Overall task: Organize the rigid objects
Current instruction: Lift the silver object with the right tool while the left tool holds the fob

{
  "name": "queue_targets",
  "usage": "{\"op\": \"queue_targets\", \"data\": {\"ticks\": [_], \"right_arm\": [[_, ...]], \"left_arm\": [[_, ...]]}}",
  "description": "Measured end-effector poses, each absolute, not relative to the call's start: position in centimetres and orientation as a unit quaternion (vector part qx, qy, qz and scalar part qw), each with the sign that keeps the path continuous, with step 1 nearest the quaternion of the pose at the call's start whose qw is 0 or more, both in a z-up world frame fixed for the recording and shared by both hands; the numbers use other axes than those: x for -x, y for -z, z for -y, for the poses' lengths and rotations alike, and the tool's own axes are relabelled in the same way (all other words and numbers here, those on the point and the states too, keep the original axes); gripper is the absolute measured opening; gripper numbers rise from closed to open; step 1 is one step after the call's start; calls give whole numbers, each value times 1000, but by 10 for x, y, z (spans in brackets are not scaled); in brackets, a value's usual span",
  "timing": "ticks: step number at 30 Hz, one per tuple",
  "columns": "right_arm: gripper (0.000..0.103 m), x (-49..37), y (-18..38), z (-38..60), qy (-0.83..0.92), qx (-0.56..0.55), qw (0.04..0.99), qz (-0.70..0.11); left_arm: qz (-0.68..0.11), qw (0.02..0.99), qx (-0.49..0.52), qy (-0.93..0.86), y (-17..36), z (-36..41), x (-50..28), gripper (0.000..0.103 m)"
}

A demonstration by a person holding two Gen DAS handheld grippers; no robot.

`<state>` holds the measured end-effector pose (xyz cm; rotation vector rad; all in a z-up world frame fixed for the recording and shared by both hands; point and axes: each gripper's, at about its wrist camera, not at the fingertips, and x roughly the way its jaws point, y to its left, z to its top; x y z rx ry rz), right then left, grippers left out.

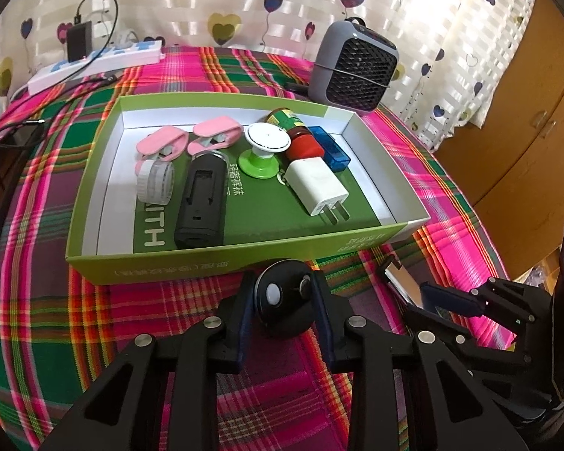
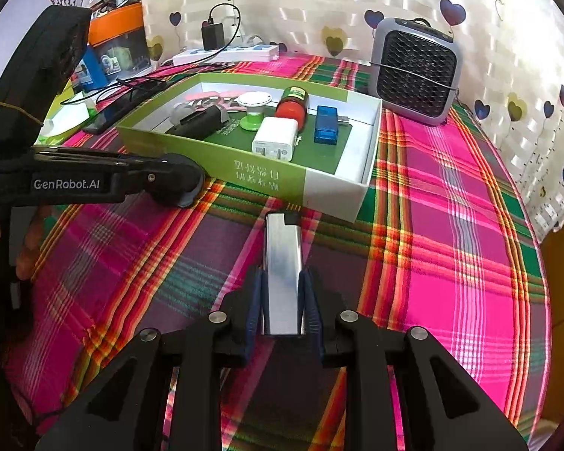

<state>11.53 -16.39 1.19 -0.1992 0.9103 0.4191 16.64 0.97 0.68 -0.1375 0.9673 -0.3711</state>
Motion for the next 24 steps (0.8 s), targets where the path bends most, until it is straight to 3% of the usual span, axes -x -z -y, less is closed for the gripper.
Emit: {"op": "queue_targets", "data": {"ticks": [24], "right_arm": [[24,-118,-12,162,-191,85,876,-435]], "left_arm": [[-454,872,58,173,-10,-11,-163,27]]}}
